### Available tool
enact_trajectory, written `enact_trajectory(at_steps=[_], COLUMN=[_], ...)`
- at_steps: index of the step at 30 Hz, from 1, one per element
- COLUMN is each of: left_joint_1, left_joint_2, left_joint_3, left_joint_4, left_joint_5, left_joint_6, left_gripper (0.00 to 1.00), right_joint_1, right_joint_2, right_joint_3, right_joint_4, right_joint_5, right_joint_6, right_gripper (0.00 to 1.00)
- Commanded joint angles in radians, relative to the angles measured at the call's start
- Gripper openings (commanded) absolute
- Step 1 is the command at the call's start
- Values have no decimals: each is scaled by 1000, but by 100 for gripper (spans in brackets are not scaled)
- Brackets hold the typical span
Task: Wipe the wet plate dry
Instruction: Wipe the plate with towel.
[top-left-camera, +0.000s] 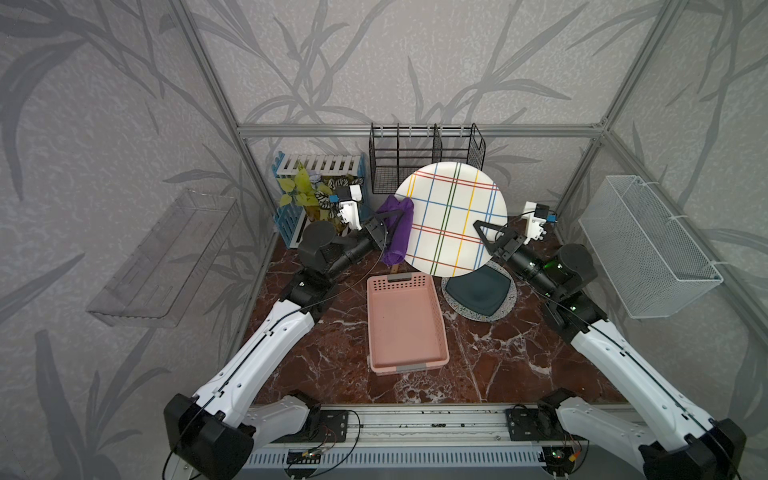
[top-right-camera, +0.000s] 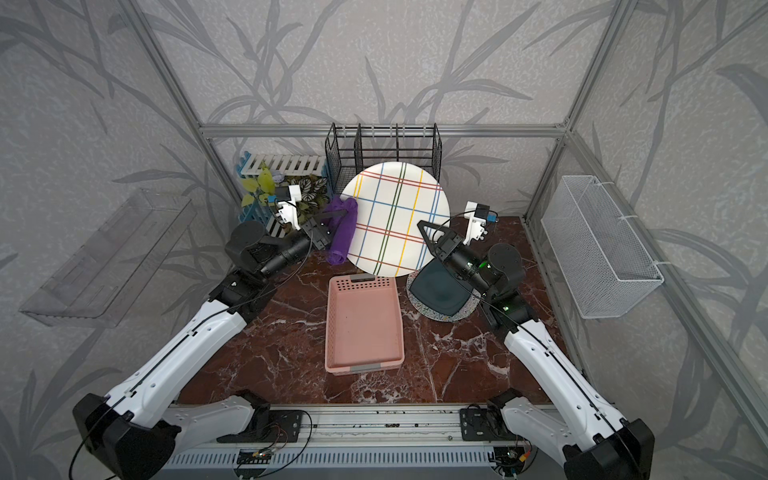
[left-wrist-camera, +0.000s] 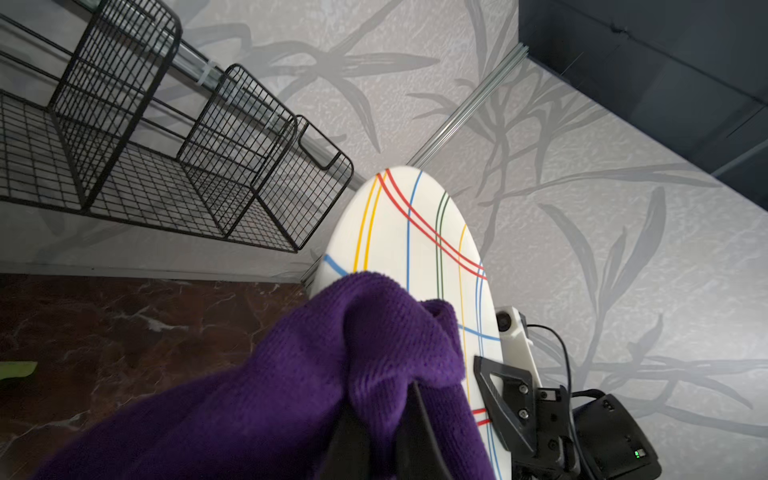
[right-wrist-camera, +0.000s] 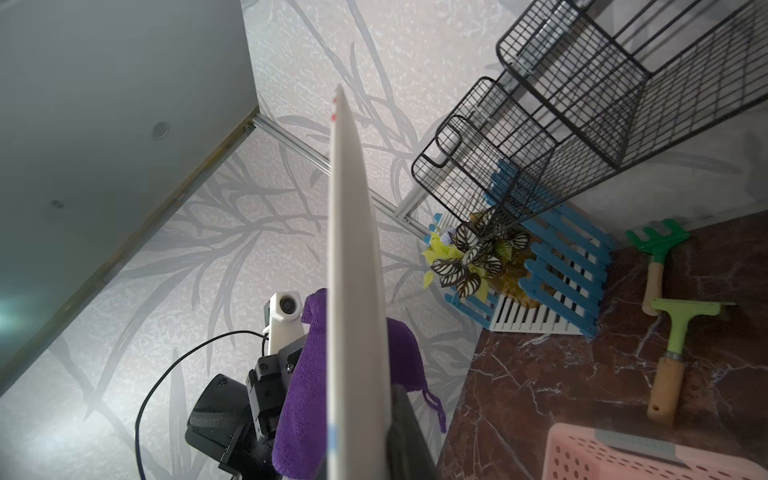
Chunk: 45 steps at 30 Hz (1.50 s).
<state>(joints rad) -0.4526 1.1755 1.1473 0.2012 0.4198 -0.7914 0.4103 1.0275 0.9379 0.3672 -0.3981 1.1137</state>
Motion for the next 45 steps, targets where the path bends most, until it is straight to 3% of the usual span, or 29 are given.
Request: enact_trajectory(at_steps=[1,7,11,18,24,28,34,39,43,45], left_joint_1=[9,27,-86,-221,-224,-263,-370,-316,-143,-114], left_joint_2=[-5,88,180,217,100,51,116,156,144,150], left_joint_3=[4,147,256,241,71,-26,28,122,159,207], left_joint_4=[-101,-252,-361,-417,-396,-319,-423,-519,-502,-515], left_joint_5=[-33,-6,19,-58,-194,-62,-100,-306,-310,-344], left_joint_6=[105,271,424,488,396,359,458,465,377,399], left_gripper=[0,0,0,0,0,0,0,0,0,0], right_joint_1=[43,200,257,254,133,83,82,82,88,106], right_joint_2=[-24,-66,-53,-24,-30,-26,5,-18,-48,-54], right_joint_3=[42,13,0,37,91,100,131,129,99,80], right_joint_4=[91,12,46,86,78,144,194,165,142,141], right_joint_5=[-70,-117,-108,-59,-21,-28,-65,-87,-122,-151], right_joint_6=[-55,-202,-176,-182,-92,-44,-10,-30,-39,-46], right_gripper=[0,0,0,0,0,0,0,0,0,0])
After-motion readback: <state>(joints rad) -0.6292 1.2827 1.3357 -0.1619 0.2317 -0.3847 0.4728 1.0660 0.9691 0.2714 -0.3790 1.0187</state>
